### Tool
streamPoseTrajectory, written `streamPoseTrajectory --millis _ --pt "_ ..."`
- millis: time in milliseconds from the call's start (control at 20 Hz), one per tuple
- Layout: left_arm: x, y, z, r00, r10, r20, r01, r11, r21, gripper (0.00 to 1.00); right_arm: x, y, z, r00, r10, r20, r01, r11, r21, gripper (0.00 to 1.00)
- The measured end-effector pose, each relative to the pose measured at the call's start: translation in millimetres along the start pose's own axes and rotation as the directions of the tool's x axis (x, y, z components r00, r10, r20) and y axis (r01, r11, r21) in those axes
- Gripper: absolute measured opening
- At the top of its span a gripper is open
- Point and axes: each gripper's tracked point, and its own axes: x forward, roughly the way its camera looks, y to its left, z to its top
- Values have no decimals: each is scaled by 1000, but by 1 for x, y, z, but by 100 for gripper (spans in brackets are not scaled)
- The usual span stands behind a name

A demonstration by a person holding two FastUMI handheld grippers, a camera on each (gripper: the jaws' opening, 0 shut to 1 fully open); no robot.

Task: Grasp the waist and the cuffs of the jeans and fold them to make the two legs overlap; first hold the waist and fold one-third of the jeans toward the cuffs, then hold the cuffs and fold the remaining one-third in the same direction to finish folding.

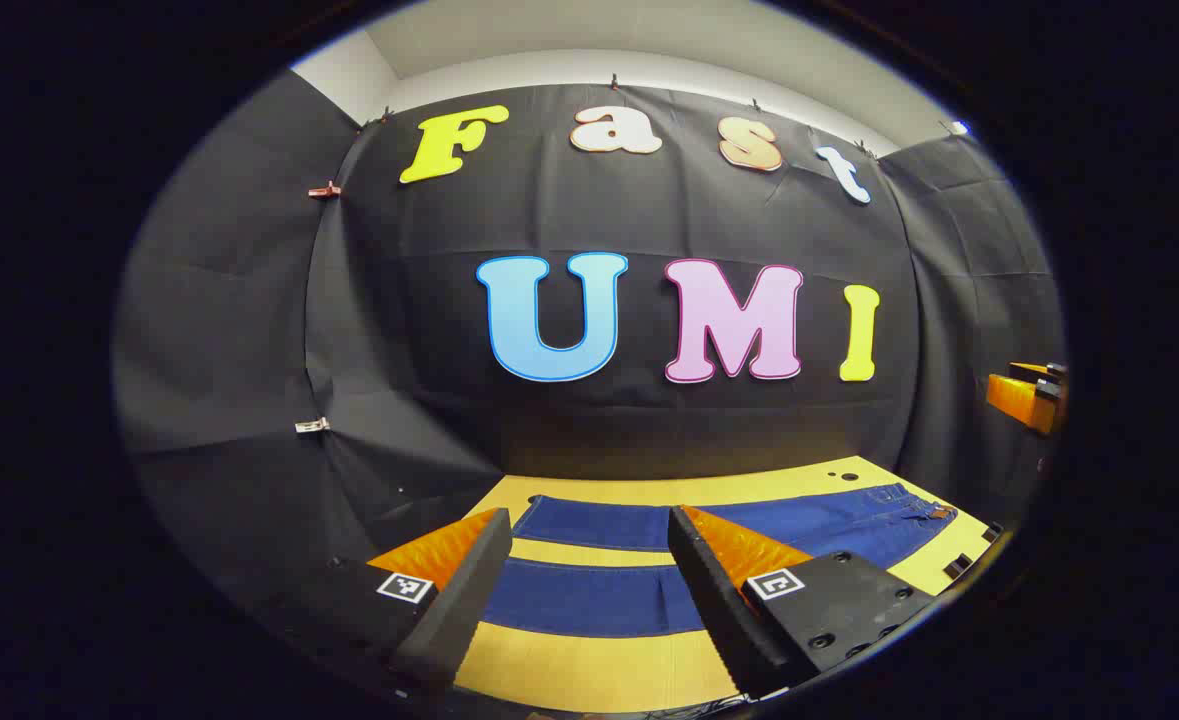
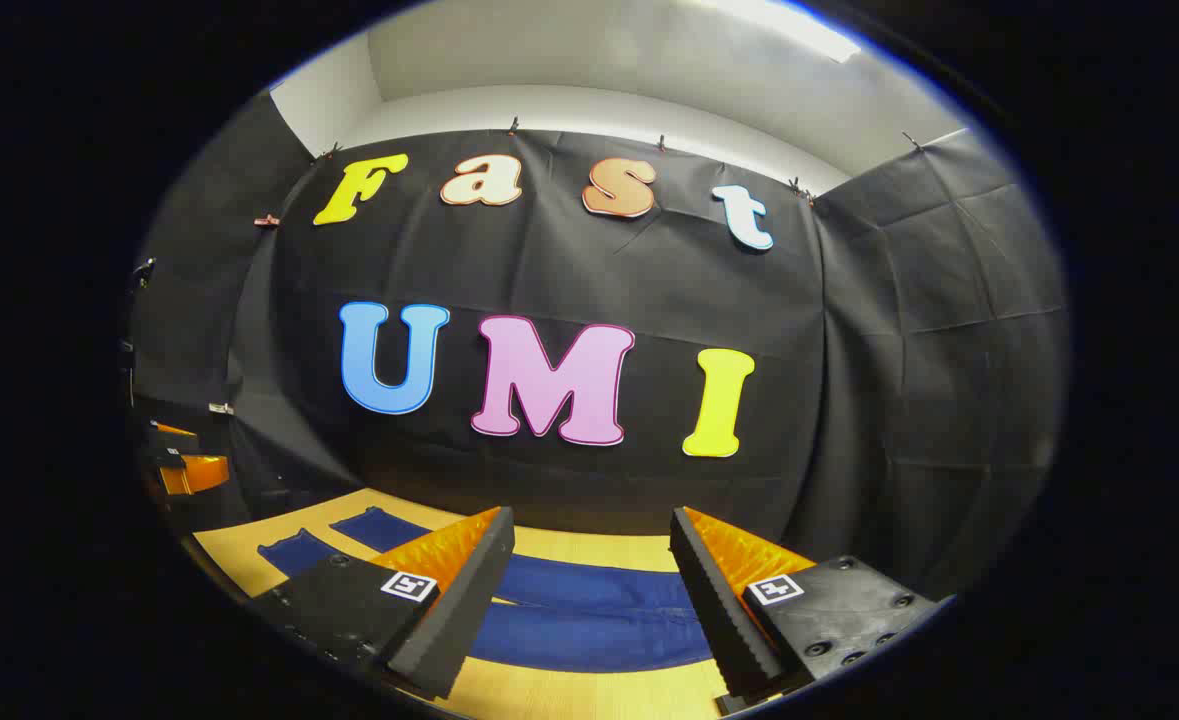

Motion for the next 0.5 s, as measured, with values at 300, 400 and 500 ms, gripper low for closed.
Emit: streamPoseTrajectory --millis 300,400,500 --pt "2 13 -13 1000 4 -22 -4 1000 20 98 9 20 1 1000 22 4 -22 1000 -7 96" --pt "3 16 -19 999 0 -34 1 1000 21 98 12 26 1 1000 27 3 -27 1000 -7 96" --pt "3 23 -24 999 5 -47 -3 999 31 98 15 36 3 999 40 8 -40 999 -2 96"
